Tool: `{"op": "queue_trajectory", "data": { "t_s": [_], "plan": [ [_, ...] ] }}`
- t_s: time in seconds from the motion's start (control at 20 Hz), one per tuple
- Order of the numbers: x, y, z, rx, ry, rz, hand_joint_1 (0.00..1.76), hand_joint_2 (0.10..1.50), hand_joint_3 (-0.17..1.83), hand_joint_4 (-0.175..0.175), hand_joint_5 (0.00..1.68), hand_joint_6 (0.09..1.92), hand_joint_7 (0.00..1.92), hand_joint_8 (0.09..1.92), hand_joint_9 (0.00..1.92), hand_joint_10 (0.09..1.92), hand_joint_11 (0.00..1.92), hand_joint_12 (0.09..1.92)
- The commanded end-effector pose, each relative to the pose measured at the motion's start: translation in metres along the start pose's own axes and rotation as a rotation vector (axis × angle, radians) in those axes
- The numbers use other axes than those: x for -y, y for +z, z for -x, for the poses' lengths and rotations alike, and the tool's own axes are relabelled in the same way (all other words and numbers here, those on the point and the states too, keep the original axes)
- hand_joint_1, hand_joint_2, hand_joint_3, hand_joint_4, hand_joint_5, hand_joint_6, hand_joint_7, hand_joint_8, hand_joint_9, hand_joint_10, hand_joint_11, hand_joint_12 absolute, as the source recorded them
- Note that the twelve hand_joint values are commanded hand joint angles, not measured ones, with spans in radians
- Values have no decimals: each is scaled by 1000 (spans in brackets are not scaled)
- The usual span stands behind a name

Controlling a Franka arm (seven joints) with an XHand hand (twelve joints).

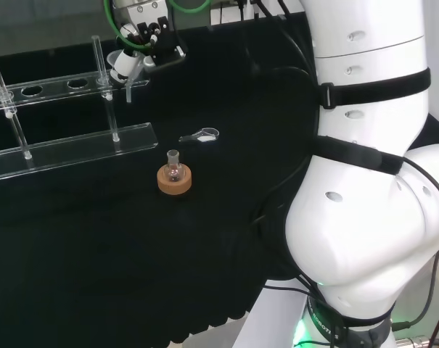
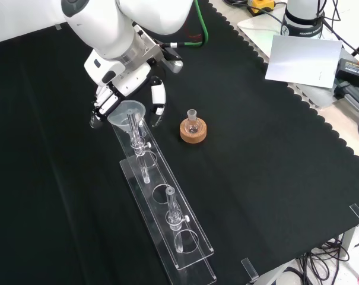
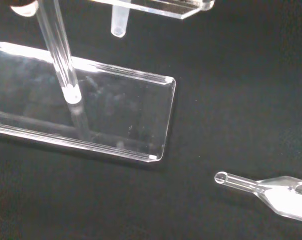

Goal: Pick up the funnel from the transparent funnel stand.

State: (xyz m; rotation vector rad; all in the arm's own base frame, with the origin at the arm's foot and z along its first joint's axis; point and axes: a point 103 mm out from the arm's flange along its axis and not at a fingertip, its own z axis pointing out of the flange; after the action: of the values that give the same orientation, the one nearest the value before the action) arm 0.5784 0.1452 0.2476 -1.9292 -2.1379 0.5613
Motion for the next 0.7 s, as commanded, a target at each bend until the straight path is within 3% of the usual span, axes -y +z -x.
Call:
{"op": "queue_trajectory", "data": {
  "t_s": [0.05, 0.15, 0.3, 0.5, 0.7],
  "plan": [
    [-1, 1, 1, 21, 1, 13, 590, 696, 475, -42, 127, 87, 40, 767, 415, 787, 521, 1407],
    [0, 0, 1, 29, 3, 25, 591, 697, 479, -43, 140, 87, 54, 770, 433, 773, 523, 1403],
    [1, 0, 3, 42, 12, 52, 597, 706, 496, -54, 210, 87, 220, 787, 569, 702, 538, 1380],
    [4, -4, 2, 89, 13, 142, 615, 763, 523, -79, 322, 87, 521, 836, 851, 668, 596, 1295],
    [11, -15, 3, 120, 18, 231, 645, 828, 532, -94, 424, 87, 695, 900, 995, 717, 671, 1232]
  ]
}}
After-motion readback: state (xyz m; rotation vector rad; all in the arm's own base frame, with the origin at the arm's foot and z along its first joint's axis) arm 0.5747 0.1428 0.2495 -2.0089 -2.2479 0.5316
